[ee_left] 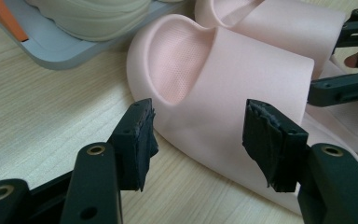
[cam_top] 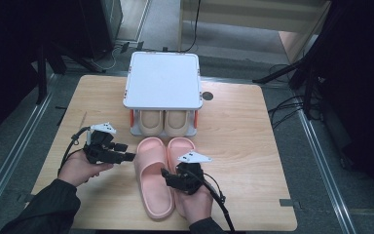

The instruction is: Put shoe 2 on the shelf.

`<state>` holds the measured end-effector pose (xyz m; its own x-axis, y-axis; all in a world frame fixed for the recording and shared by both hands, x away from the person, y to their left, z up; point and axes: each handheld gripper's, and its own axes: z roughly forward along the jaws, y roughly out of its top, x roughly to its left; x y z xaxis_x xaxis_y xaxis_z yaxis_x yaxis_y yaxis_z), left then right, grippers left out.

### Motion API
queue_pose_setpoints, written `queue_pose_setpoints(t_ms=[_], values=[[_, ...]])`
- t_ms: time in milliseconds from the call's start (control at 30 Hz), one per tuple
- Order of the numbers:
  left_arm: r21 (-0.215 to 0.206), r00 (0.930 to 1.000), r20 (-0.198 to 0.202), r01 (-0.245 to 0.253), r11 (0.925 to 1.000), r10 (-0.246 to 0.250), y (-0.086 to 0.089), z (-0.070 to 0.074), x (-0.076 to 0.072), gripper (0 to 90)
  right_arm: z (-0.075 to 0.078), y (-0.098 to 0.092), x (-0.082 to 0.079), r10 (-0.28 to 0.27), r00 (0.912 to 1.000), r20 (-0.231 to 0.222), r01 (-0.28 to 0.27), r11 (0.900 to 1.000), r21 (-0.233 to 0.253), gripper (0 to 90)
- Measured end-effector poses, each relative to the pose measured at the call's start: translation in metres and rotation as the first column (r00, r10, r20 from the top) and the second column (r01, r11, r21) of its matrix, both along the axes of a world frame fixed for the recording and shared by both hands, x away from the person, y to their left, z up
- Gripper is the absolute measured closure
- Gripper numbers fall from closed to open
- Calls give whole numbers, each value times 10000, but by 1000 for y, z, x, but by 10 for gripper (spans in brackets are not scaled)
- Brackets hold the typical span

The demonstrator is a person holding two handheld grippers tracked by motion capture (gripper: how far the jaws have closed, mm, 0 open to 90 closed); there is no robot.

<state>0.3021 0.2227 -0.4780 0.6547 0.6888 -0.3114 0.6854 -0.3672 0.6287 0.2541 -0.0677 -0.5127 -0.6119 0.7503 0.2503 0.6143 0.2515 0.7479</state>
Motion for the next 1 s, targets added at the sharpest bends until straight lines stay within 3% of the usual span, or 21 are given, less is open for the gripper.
queue_pose_setpoints(t_ms=[233, 467, 633, 733, 833, 1000], values=[[53, 10000, -58, 40, 10000, -39, 0, -1, 0, 431, -4, 14, -1, -643, 9962, 580, 687, 9947, -764, 453], [68, 10000, -61, 48, 10000, -48, 1, -1, 0, 430, -4, 16, 0, -924, 9939, 595, 972, 9918, -835, 530], [68, 10000, -72, 28, 10000, -27, 1, -1, 1, 432, -3, 16, 1, -995, 9942, 414, 1028, 9907, -896, 633], [79, 10000, -5, 60, 10000, -60, -1, -1, 0, 434, 0, 10, 1, -1040, 9942, 281, 1057, 9920, -690, 727], [23, 10000, 29, 10, 10000, -10, -1, -1, 0, 435, 1, 5, 4, -988, 9950, -131, 983, 9944, -388, 749], [-82, 9998, 104, -146, 9999, 147, 5, 2, 0, 435, 5, -2, 6, -724, 9968, -329, 708, 9964, -464, 775]])
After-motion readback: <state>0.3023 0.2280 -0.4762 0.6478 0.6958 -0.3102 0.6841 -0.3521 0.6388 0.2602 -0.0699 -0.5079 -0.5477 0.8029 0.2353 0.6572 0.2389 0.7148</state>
